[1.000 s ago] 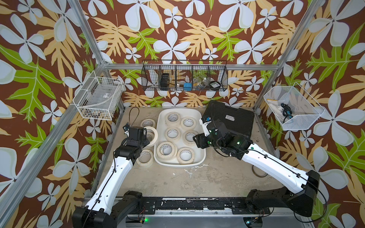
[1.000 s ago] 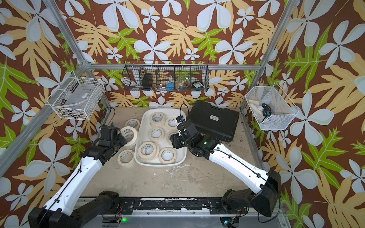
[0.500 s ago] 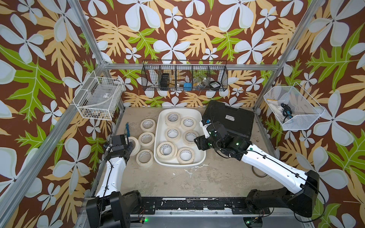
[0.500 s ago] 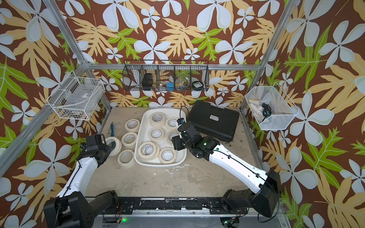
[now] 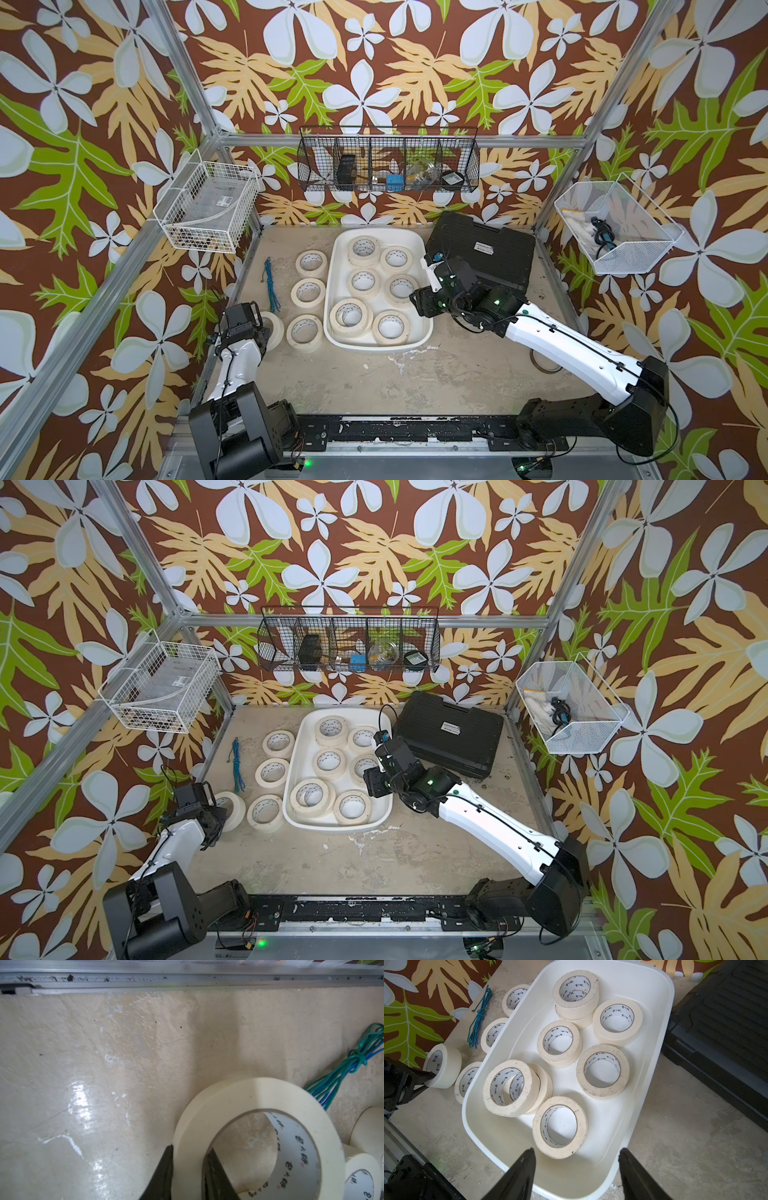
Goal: Take out the art tape in the storage box
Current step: Place the art tape at the center of the board.
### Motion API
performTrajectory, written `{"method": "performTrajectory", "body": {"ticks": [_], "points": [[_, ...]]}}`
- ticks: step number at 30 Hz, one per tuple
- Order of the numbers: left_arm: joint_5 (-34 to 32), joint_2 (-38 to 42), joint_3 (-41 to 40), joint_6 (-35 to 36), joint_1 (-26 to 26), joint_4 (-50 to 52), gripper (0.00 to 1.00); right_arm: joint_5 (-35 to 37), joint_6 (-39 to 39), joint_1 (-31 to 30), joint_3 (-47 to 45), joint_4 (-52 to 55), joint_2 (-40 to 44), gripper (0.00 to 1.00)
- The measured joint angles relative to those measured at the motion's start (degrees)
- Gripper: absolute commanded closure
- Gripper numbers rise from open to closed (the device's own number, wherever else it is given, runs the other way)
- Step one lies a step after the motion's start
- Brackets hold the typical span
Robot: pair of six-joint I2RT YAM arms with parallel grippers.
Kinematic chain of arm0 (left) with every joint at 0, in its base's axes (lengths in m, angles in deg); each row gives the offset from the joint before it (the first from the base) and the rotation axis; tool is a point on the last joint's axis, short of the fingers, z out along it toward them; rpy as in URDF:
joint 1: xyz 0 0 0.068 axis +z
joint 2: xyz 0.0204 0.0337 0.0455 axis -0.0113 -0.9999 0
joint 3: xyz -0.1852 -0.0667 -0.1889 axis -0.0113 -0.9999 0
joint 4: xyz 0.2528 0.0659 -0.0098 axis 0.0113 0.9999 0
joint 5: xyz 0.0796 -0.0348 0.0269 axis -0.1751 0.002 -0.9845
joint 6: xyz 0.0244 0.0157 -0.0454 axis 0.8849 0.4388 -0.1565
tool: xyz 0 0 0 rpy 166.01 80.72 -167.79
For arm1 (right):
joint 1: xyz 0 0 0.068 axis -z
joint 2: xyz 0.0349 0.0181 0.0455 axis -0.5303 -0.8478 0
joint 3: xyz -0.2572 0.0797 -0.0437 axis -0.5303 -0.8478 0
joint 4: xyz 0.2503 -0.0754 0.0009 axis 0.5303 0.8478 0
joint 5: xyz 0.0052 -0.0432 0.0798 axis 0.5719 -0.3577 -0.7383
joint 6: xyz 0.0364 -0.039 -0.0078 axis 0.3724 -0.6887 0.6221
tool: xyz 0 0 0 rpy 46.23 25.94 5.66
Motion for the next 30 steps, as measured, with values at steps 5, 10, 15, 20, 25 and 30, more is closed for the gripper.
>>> {"method": "performTrajectory", "body": {"ticks": [5,10,15,20,25,30], "points": [[-0.1,-1.0,-0.2,0.5,0.0,-1.4,1.00,0.0,0.0,0.0,-0.1,-0.2,0.0,0.33],[-1.3,-1.8,-0.4,1.4,0.0,-2.2,0.98,0.0,0.0,0.0,-0.4,-0.3,0.0,0.33],[-3.1,-2.0,-0.5,1.5,0.1,-2.2,0.84,0.0,0.0,0.0,-0.9,-0.3,0.1,0.33],[-3.9,-3.0,-0.5,1.6,0.1,-1.9,0.78,0.0,0.0,0.2,-1.0,-0.3,0.4,0.33],[-4.0,-3.2,-0.3,1.8,0.1,-1.7,0.71,0.0,0.0,0.9,-2.3,-0.3,1.8,0.33],[-3.9,-2.3,-0.2,2.6,0.1,-1.7,0.63,0.0,0.0,1.5,-2.5,-0.2,2.7,0.33]]}}
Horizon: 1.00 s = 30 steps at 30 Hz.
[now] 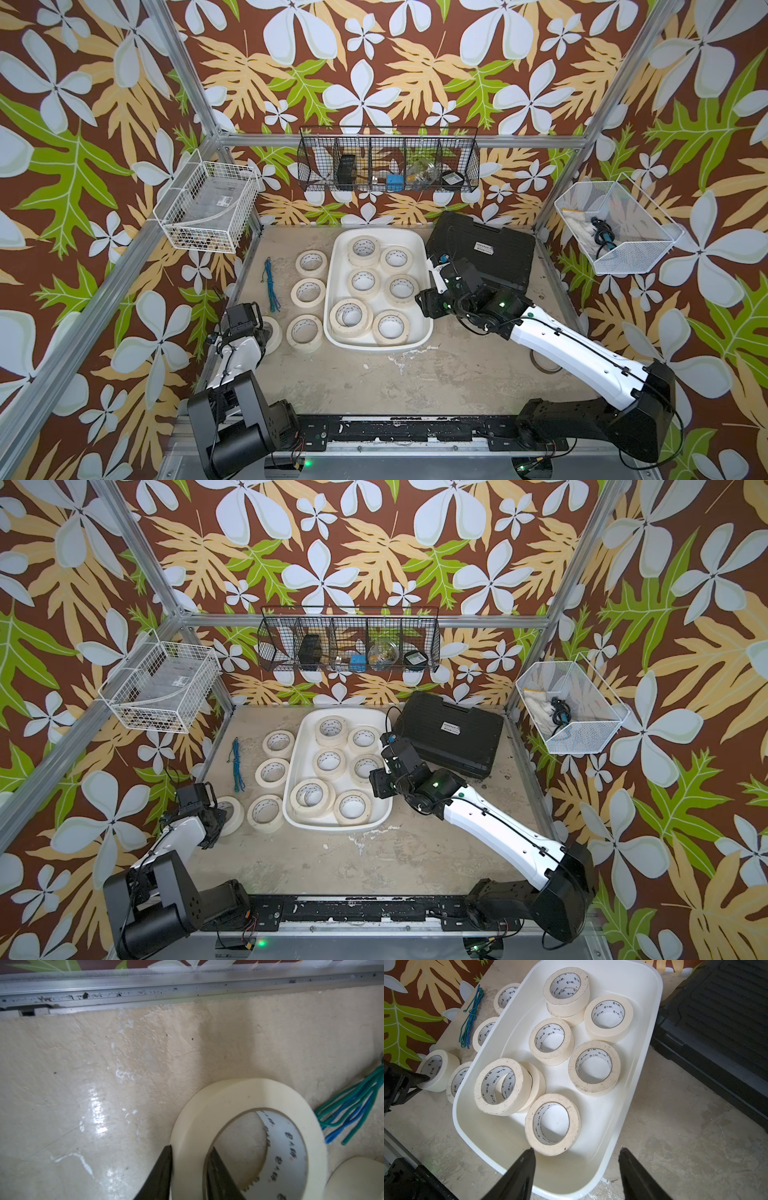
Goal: Take out the art tape in the storage box
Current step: Place the art tape at the center of the board.
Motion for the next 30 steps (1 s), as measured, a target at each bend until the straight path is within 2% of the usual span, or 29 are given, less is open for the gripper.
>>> {"method": "performTrajectory", "body": {"ticks": [2,7,18,25,30], "points": [[0.1,0.9,0.3,0.5,0.0,0.0,0.49,0.0,0.0,0.0,0.0,0.0,0.2,0.33],[0.2,4.8,1.7,1.9,0.0,0.8,0.35,0.0,-0.1,0.0,0.0,0.0,0.4,0.33],[3.0,15.8,7.6,5.2,-0.5,5.3,0.34,-0.3,-0.5,0.1,1.3,-0.1,-0.8,0.33],[7.4,18.3,11.0,6.9,-7.7,7.5,0.34,-0.7,-1.0,0.2,2.7,-0.1,-2.6,0.32],[13.7,19.1,12.4,8.4,-12.3,7.9,0.34,-0.7,-1.3,0.4,3.8,-0.3,-5.0,0.32]]}}
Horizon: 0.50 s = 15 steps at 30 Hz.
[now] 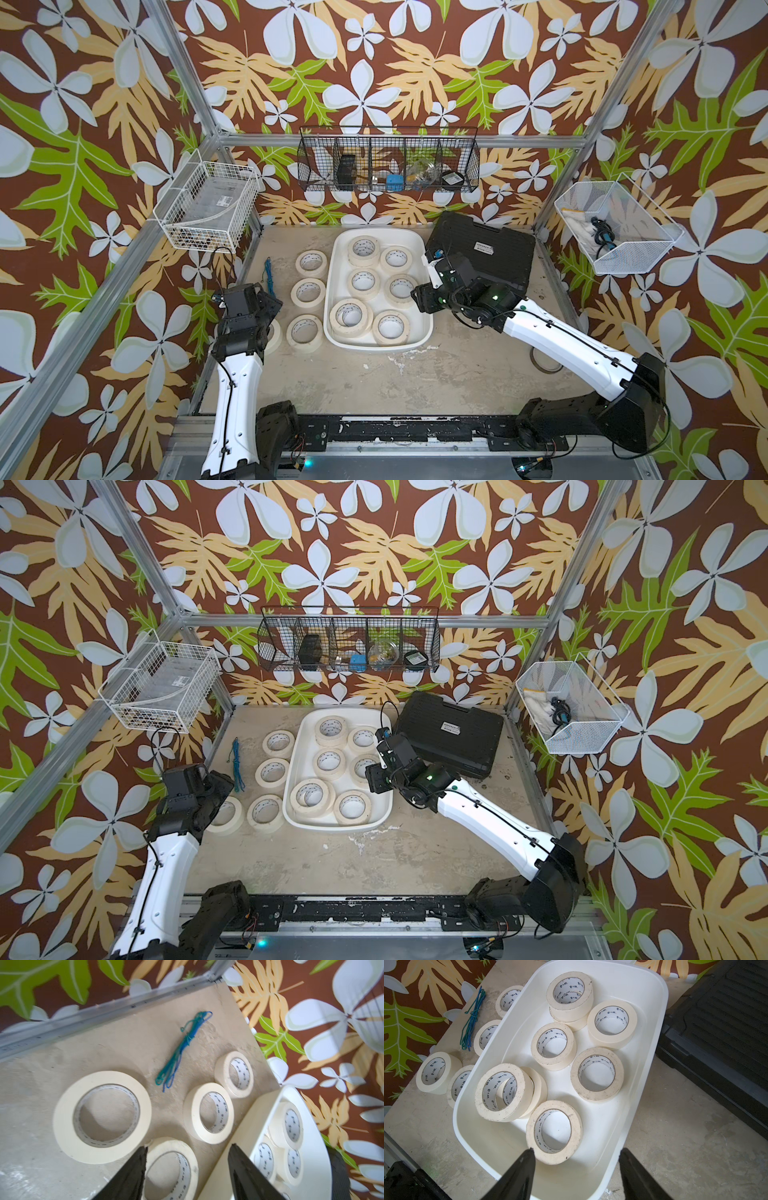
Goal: Take out the art tape in the storage box
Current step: Place the art tape at the center of the board.
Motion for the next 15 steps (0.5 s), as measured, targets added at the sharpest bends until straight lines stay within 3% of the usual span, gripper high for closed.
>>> {"method": "performTrajectory", "body": {"ticks": [7,15], "points": [[8.3,0.3,1.7,2.8,-6.1,-0.1,0.40,-2.3,0.1,0.1,2.6,-1.6,-5.7,0.33],[11.4,1.5,2.4,6.6,-15.0,-0.3,0.41,-6.7,1.7,0.1,6.9,-3.2,-14.1,0.34]]}}
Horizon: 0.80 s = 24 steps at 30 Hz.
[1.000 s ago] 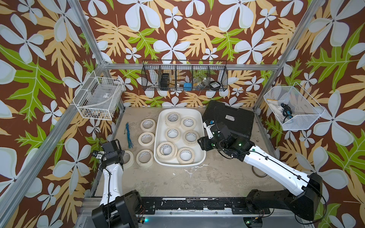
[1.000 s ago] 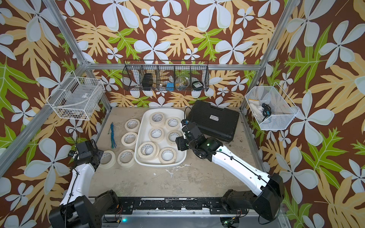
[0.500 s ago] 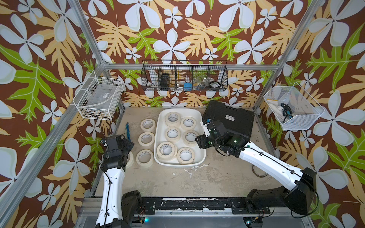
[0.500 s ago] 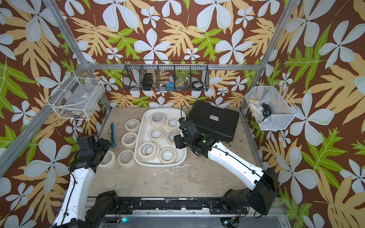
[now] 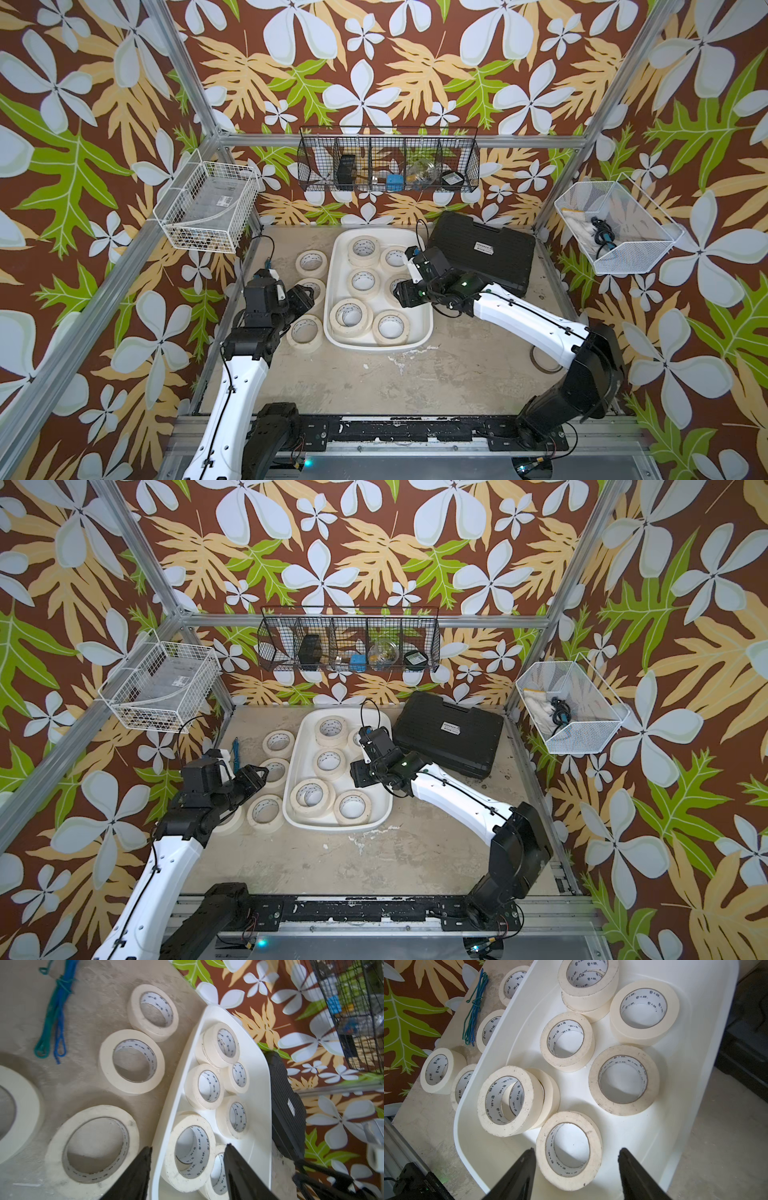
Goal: Take out the art tape in the storage box
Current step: Place the art tape at the center of the board, then pick up the art tape from the storage box.
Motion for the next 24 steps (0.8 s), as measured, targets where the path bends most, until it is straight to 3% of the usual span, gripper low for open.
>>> {"method": "performTrajectory", "body": {"ticks": [9,24], "points": [[1.2,-2.8,1.0,5.4,-5.7,0.9,0.41,-3.5,1.8,-2.4,6.1,-1.0,-10.2,0.36],[0.0,-2.6,4.7,14.9,-6.1,8.7,0.41,-5.2,4.7,-6.5,10.2,-2.6,-19.9,0.37]]}}
